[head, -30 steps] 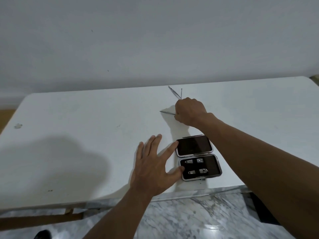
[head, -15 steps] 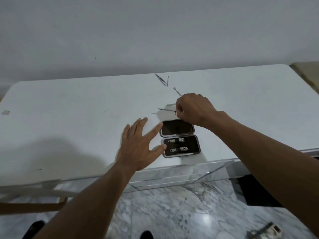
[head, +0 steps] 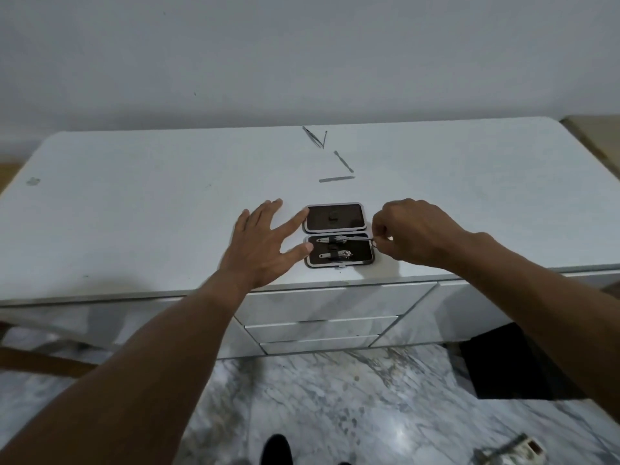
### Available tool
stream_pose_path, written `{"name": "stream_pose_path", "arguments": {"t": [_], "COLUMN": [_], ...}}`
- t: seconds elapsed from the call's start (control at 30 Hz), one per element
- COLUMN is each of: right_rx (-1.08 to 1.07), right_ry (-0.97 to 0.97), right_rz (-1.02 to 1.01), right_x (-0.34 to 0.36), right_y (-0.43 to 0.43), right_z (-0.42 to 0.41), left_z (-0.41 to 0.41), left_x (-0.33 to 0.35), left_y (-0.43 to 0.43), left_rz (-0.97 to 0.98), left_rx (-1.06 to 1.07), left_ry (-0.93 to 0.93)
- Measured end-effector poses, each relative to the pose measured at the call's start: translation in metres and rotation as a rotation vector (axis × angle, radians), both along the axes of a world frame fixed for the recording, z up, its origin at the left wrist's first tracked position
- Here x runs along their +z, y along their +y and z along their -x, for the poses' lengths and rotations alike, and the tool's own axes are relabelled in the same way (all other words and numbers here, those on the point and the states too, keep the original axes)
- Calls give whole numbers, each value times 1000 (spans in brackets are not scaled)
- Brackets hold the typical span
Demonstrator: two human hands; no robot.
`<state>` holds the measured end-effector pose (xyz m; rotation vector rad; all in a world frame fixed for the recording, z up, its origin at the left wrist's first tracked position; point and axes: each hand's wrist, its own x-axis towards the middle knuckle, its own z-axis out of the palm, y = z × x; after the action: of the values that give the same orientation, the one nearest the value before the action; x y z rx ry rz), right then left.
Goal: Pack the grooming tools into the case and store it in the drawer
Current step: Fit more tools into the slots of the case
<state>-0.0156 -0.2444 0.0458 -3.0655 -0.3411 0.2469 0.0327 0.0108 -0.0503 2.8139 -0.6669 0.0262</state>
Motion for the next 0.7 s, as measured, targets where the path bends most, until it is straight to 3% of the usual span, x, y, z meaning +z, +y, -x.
{"name": "stream_pose_path", "arguments": {"t": [0.7], "right_rx": [27], "right_ry": [-7], "right_rz": [112], "right_x": [-11], "right_y": [-5], "right_z": [7], "left_z": [-4], "left_x": [-5], "left_y": [2], "left_rz": [18], "left_rx": [-8], "left_ry": [-25]}}
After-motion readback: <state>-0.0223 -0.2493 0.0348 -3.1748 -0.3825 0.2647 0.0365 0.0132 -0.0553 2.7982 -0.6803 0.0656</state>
